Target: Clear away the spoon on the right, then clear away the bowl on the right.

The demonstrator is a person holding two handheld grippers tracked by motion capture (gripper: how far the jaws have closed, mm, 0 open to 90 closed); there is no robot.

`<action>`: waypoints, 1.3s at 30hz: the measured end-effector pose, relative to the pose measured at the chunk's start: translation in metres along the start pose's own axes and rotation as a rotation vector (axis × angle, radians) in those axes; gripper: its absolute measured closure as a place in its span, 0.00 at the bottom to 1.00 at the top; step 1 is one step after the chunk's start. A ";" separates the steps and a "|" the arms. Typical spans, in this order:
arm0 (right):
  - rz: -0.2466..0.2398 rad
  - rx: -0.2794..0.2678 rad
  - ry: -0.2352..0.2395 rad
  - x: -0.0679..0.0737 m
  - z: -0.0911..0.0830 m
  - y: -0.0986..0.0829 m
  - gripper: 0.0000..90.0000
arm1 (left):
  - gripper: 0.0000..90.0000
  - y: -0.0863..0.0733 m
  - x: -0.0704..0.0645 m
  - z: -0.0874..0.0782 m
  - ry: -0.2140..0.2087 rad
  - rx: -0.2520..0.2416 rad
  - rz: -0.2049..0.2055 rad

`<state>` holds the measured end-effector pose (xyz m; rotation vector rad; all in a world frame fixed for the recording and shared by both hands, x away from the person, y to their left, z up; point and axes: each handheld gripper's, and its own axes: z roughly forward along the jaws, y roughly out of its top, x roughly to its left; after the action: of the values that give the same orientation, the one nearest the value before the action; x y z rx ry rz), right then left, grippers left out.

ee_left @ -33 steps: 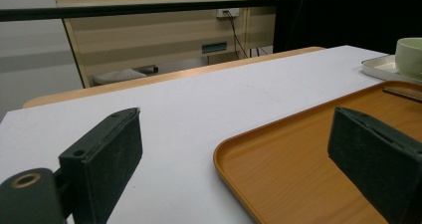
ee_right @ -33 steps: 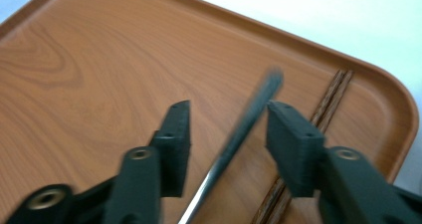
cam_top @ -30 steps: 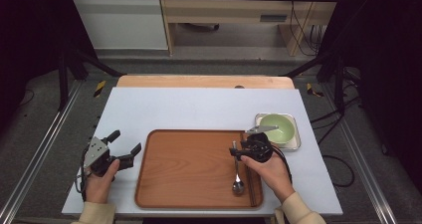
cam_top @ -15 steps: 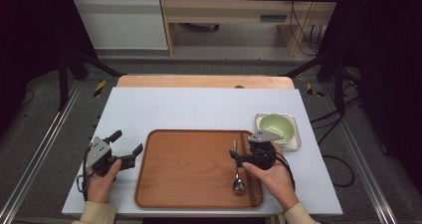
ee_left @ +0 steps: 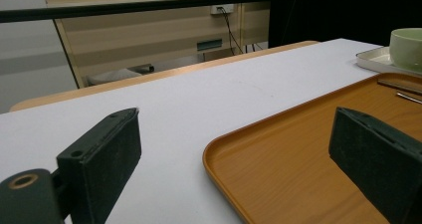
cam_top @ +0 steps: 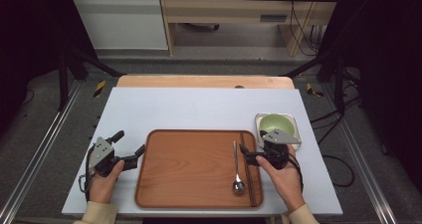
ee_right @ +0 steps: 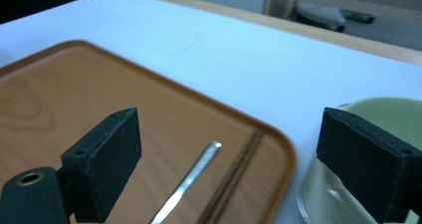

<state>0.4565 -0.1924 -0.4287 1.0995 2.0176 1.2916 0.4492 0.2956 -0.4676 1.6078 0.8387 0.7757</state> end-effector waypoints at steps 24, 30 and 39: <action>0.098 0.119 -0.283 -0.084 -0.010 0.036 0.32 | 0.06 0.001 0.000 -0.005 0.034 -0.024 -0.005; 0.194 0.152 -0.300 -0.115 0.000 0.038 0.36 | 0.06 0.000 0.001 -0.006 0.042 -0.026 -0.012; 0.282 0.181 -0.298 -0.138 -0.007 0.005 0.48 | 0.06 0.000 -0.002 -0.003 0.034 -0.019 0.001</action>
<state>0.5283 -0.3099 -0.4225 1.6054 1.8284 1.0106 0.4455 0.2953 -0.4668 1.5824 0.8528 0.8115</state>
